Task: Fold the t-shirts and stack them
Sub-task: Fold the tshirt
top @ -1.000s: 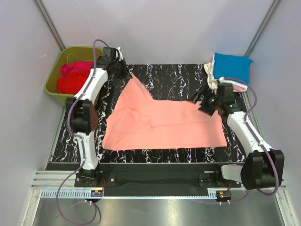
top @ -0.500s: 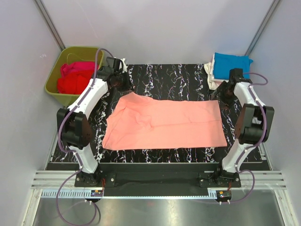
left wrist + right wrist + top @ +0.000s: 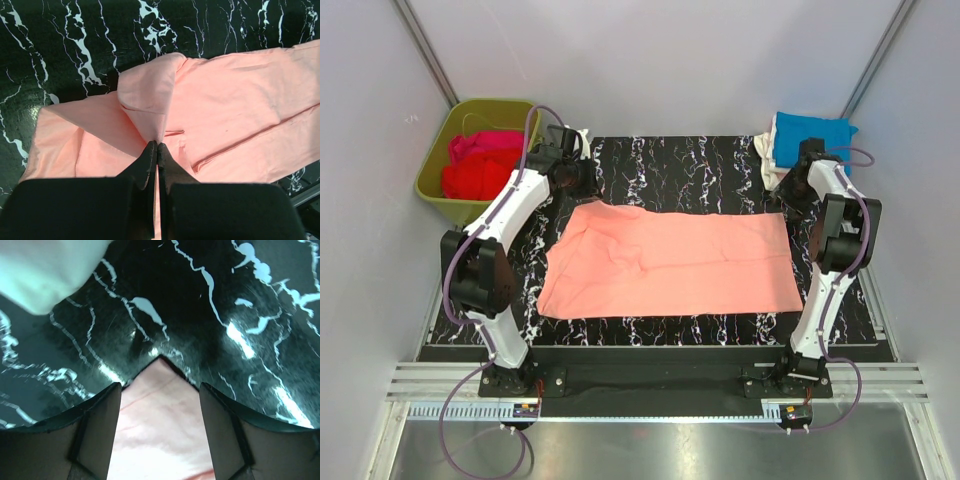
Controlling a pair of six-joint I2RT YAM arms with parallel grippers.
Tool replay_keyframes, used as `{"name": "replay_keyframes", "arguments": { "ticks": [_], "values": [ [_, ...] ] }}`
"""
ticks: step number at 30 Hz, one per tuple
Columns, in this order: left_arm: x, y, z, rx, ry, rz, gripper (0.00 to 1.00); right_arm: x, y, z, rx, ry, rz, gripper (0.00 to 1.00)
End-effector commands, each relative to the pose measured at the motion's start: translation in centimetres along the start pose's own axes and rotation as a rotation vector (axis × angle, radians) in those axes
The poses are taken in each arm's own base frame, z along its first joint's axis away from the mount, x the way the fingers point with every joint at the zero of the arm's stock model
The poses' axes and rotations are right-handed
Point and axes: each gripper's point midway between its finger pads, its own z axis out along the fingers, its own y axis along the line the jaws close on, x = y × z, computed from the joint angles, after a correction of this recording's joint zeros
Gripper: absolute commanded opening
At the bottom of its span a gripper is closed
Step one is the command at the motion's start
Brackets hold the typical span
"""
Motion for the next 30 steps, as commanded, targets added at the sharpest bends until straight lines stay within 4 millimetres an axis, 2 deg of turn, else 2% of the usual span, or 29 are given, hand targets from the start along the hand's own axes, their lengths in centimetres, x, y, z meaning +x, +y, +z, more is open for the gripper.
{"name": "replay_keyframes", "arguments": {
  "ticks": [1, 5, 8, 10, 15, 18, 21, 24, 28, 29, 30],
  "values": [
    [-1.3, 0.1, -0.4, -0.006, -0.051, 0.05, 0.0, -1.2, 0.1, 0.0, 0.025, -0.031, -0.02, 0.7],
    [-1.2, 0.2, 0.1, -0.004, -0.045, 0.049, 0.0, -1.2, 0.5, 0.9, 0.017, -0.023, -0.017, 0.65],
    [-1.1, 0.3, 0.3, -0.004, -0.042, 0.043, 0.0, -1.1, 0.6, 1.1, 0.009, -0.018, -0.017, 0.56],
    [-1.1, 0.3, 0.5, -0.002, -0.041, 0.039, 0.0, -0.8, 0.8, 1.2, -0.007, -0.009, -0.013, 0.44],
    [-1.2, 0.2, 0.5, 0.003, -0.042, 0.034, 0.0, 0.0, 0.7, 1.6, -0.019, 0.003, -0.014, 0.24],
    [-1.2, 0.2, 0.3, -0.003, -0.043, 0.039, 0.0, 0.3, 0.7, 2.0, -0.023, 0.015, -0.02, 0.02],
    [-1.5, 0.5, 0.0, -0.024, -0.043, 0.049, 0.0, 0.0, 1.1, 1.6, -0.04, 0.013, -0.019, 0.0],
    [-2.0, 0.4, -0.8, -0.037, -0.049, 0.063, 0.0, -0.5, 1.5, 0.4, -0.053, 0.004, -0.023, 0.0],
    [-2.6, 0.1, -2.8, -0.056, -0.076, 0.076, 0.0, -1.2, 1.8, -2.4, -0.078, -0.028, -0.023, 0.0],
    [-2.6, 0.0, -3.2, -0.058, -0.081, 0.077, 0.0, -1.8, 2.0, -4.0, -0.097, -0.058, -0.019, 0.0],
    [-2.5, -0.1, -4.0, -0.061, -0.088, 0.081, 0.0, -1.7, 1.9, -4.5, -0.101, -0.065, -0.018, 0.0]
  ]
}}
